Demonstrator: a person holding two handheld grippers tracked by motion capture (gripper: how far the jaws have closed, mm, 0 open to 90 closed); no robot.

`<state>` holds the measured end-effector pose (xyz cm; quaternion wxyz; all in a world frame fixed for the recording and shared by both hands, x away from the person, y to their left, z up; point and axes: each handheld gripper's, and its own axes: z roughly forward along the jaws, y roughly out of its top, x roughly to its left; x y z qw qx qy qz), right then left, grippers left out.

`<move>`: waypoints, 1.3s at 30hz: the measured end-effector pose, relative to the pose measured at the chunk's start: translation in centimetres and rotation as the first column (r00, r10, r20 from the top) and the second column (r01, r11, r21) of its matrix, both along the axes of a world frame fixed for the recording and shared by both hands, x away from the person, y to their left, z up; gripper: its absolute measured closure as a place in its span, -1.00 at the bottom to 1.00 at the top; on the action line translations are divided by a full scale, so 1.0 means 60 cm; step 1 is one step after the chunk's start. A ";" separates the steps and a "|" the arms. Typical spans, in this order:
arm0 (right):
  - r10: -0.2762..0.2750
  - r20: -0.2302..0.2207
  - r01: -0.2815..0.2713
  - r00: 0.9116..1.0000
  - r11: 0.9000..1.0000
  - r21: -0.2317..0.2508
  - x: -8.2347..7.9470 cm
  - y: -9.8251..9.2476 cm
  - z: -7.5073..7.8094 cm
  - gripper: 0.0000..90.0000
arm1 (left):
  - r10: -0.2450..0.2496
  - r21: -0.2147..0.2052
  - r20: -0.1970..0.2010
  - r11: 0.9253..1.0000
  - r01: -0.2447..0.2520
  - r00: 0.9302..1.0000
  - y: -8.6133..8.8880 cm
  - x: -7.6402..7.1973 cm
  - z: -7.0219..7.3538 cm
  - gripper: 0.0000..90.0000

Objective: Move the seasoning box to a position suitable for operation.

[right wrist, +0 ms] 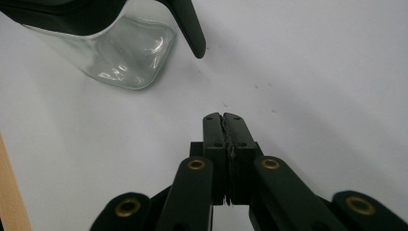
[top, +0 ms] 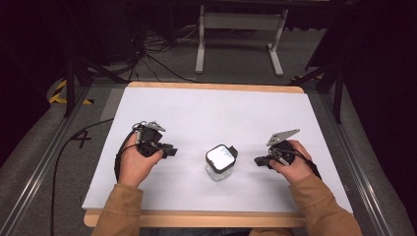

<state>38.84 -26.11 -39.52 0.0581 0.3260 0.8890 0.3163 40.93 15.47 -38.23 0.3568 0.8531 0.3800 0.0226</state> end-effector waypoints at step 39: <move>-0.086 0.023 0.085 0.996 0.996 0.029 -0.052 -0.064 -0.001 0.94 | -0.197 -0.146 -0.067 0.972 0.186 0.978 -0.148 0.055 -0.043 0.99</move>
